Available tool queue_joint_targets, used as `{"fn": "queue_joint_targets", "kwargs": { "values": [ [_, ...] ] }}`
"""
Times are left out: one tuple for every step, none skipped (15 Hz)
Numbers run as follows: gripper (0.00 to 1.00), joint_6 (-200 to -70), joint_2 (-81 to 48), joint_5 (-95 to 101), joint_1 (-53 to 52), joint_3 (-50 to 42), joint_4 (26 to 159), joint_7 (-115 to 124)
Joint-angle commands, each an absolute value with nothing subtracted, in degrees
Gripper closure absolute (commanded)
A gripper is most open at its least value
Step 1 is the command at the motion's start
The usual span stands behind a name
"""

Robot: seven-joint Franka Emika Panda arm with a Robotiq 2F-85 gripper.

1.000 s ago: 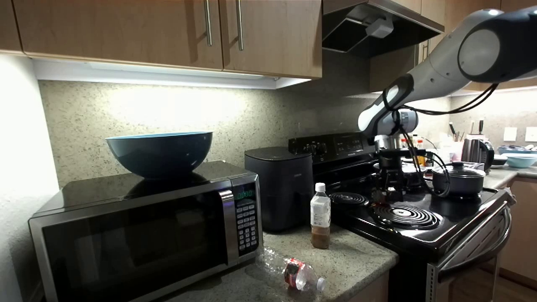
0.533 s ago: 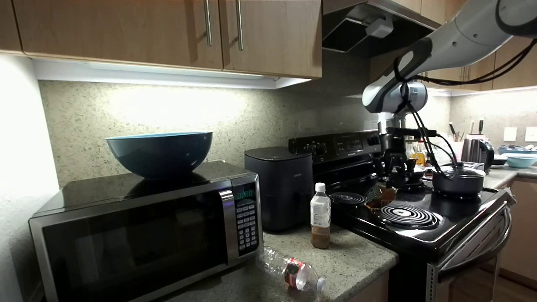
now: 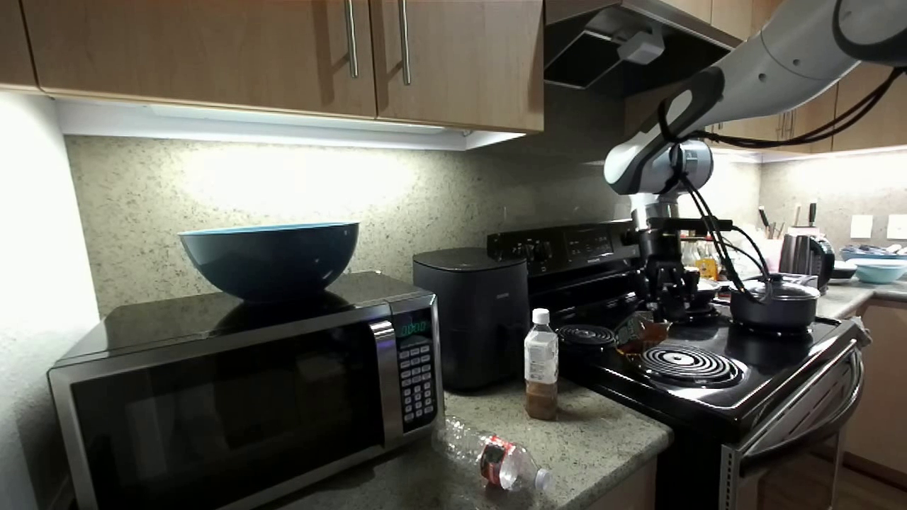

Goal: Move the bottle of tea to the counter on the left.

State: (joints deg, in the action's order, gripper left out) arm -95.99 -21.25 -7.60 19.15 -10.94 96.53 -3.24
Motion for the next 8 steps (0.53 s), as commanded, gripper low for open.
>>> {"fn": "queue_joint_targets", "kwargs": {
  "values": [
    [0.80,-89.32,-21.94,-3.56,16.68,-10.10,93.54,-6.80],
    [0.80,-88.45,-21.98,-2.34,15.90,-9.91,93.18,-6.89],
    [0.80,-87.92,-21.78,-1.39,15.18,-9.64,92.92,-7.06],
    [0.80,-87.69,-21.69,-0.53,14.55,-9.41,92.75,-6.94],
    [0.80,-87.84,-21.66,0.30,13.93,-9.29,92.65,-6.59],
    [0.80,-88.12,-21.64,1.18,13.41,-9.25,92.57,-6.40],
    [0.80,-88.24,-21.68,1.95,13.08,-9.24,92.50,-6.41],
    [0.80,-88.37,-21.67,2.42,12.85,-9.22,92.43,-6.33]
  ]
}}
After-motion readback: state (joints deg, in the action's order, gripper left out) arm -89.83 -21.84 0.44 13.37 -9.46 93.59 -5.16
